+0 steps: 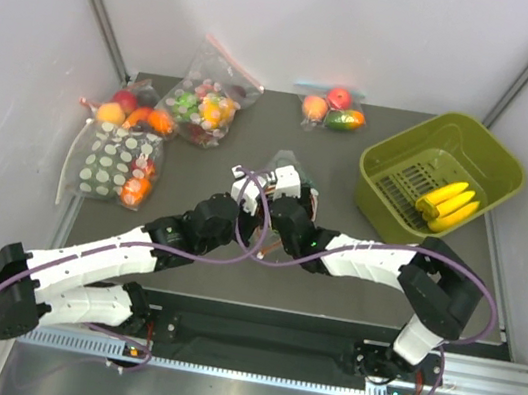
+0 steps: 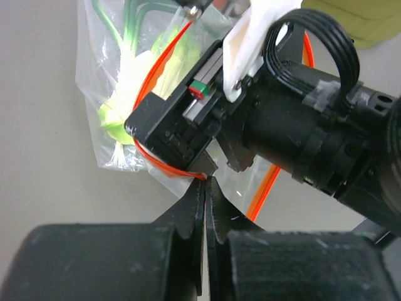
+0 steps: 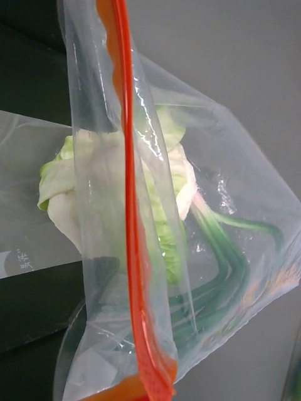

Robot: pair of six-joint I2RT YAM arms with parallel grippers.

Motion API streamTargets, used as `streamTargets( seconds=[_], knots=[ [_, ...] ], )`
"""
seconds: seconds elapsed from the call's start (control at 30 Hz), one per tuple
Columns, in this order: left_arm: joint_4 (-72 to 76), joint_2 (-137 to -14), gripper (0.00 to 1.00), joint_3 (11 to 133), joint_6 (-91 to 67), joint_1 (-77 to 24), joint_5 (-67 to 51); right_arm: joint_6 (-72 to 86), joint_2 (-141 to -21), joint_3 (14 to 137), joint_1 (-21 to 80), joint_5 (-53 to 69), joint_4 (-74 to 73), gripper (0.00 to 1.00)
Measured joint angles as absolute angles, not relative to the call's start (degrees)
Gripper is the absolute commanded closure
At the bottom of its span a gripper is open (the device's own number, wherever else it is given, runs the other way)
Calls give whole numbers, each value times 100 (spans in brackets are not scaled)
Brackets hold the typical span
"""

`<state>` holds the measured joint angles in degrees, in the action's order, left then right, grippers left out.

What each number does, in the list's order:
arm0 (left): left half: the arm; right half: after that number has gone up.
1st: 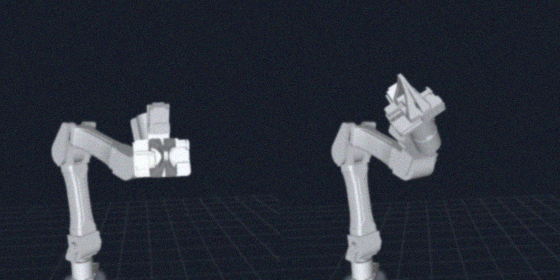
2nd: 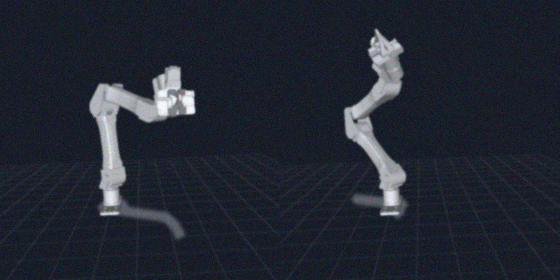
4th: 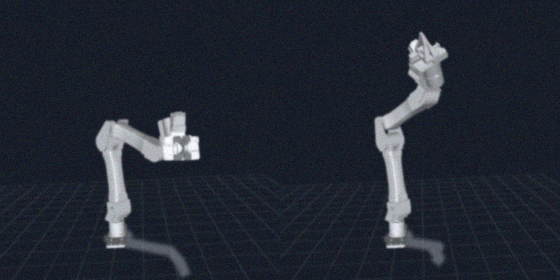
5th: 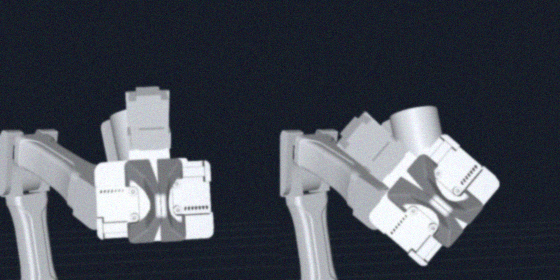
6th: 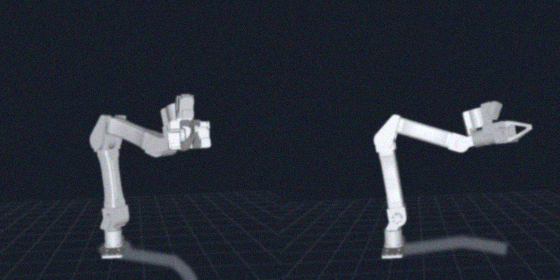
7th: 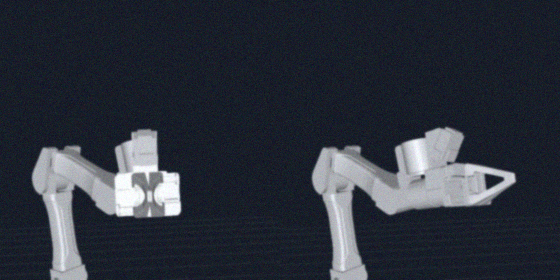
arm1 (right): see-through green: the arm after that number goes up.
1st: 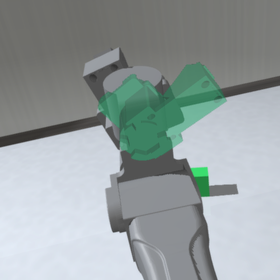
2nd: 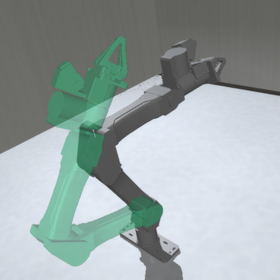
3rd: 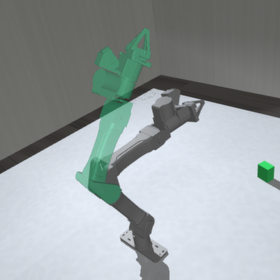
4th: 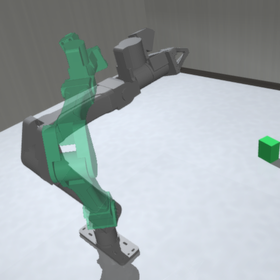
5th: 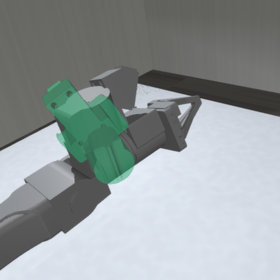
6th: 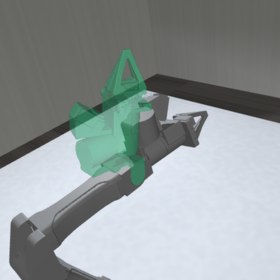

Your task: Open the zip-top bag and remove the fake food

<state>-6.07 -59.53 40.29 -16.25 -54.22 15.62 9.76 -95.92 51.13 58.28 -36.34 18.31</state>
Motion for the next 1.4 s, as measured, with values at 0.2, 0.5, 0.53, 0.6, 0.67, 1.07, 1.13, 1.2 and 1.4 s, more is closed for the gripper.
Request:
streamTargets(
  seconds=[0.2,0.5,0.53,0.6,0.67,1.07,1.13,1.2,1.4],
  knots=[
    [-593,-5946,100,4005,-1636,-5422,1559,1179,-9590,4993,5496,-3162,1890,13],
    [-596,-5946,100,3970,-1640,-5413,1483,1234,-9974,5205,5199,-2532,2062,6],
    [-596,-5948,100,3970,-1640,-5411,1483,1253,-10031,5247,5172,-2482,2091,6],
    [-593,-5948,100,3970,-1638,-5404,1485,1286,-10136,5306,5100,-2346,2204,5],
    [-596,-5948,100,3970,-1638,-5402,1485,1323,-10217,5343,5011,-2206,2327,5],
    [-591,-5975,100,3968,-1638,-5365,1374,1514,-10471,5363,4630,-1236,2888,85],
    [-589,-5992,100,3968,-1638,-5339,1328,1527,-10409,5293,4630,-1192,2888,89],
    [-563,-6034,100,3968,-1640,-5312,1278,1542,-10269,5168,4630,-1184,2864,91],
    [-456,-6243,100,3968,-1669,-5190,1194,1656,-9568,4698,4709,-1219,2421,93]
  ],
)
